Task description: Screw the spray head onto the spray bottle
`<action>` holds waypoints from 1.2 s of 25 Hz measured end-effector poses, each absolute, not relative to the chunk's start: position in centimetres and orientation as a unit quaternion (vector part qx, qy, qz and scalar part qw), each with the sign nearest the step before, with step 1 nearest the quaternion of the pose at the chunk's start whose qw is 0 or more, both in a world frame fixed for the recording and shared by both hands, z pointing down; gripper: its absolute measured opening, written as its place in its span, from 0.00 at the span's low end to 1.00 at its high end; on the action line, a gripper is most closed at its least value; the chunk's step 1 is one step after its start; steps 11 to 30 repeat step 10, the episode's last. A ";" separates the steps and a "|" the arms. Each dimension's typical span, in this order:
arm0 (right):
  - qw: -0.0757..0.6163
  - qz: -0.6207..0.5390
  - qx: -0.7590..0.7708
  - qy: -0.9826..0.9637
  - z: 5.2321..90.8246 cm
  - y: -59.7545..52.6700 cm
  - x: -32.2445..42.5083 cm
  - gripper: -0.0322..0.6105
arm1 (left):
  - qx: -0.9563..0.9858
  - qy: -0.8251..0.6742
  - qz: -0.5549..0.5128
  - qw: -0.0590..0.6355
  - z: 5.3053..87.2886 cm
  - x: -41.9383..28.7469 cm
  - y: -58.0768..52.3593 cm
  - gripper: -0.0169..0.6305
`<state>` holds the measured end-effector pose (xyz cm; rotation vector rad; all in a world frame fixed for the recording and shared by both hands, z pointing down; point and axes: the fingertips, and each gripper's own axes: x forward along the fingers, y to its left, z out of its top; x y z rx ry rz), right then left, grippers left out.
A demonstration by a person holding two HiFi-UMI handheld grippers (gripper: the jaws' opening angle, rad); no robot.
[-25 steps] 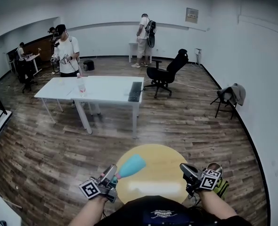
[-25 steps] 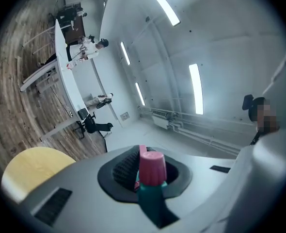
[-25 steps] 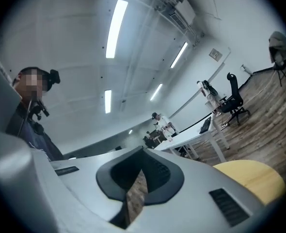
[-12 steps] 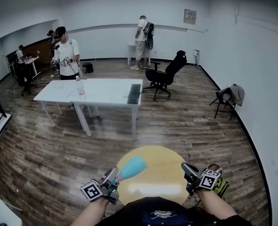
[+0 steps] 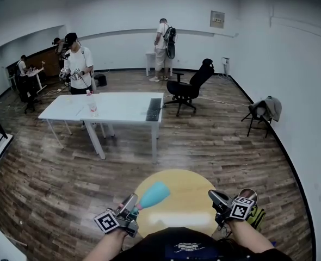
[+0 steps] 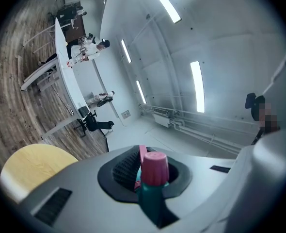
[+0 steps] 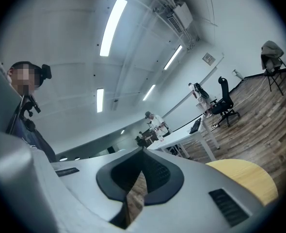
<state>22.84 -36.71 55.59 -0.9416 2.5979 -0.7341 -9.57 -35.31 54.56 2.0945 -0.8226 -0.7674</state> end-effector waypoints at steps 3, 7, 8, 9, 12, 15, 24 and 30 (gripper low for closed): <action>0.139 -0.254 -0.323 0.901 55.7 -36.7 22.6 0.08 | 0.816 -0.322 -0.300 0.374 54.7 -9.8 -35.5 0.12; 0.139 -0.257 -0.316 0.903 55.8 -36.3 22.5 0.08 | 0.818 -0.319 -0.300 0.372 54.3 -9.6 -35.4 0.12; 0.138 -0.258 -0.314 0.903 55.8 -36.2 22.5 0.08 | 0.818 -0.318 -0.300 0.373 54.2 -9.5 -35.3 0.12; 0.138 -0.259 -0.313 0.903 55.9 -36.0 22.5 0.08 | 0.818 -0.318 -0.300 0.373 54.2 -9.4 -35.2 0.12; 0.137 -0.260 -0.311 0.904 55.9 -35.8 22.4 0.08 | 0.818 -0.318 -0.300 0.374 54.1 -9.3 -35.1 0.12; 0.137 -0.260 -0.311 0.904 55.9 -35.8 22.4 0.08 | 0.818 -0.318 -0.300 0.374 54.1 -9.3 -35.1 0.12; 0.137 -0.260 -0.311 0.904 55.9 -35.8 22.4 0.08 | 0.818 -0.318 -0.300 0.374 54.1 -9.3 -35.1 0.12; 0.137 -0.260 -0.311 0.904 55.9 -35.8 22.4 0.08 | 0.818 -0.318 -0.300 0.374 54.1 -9.3 -35.1 0.12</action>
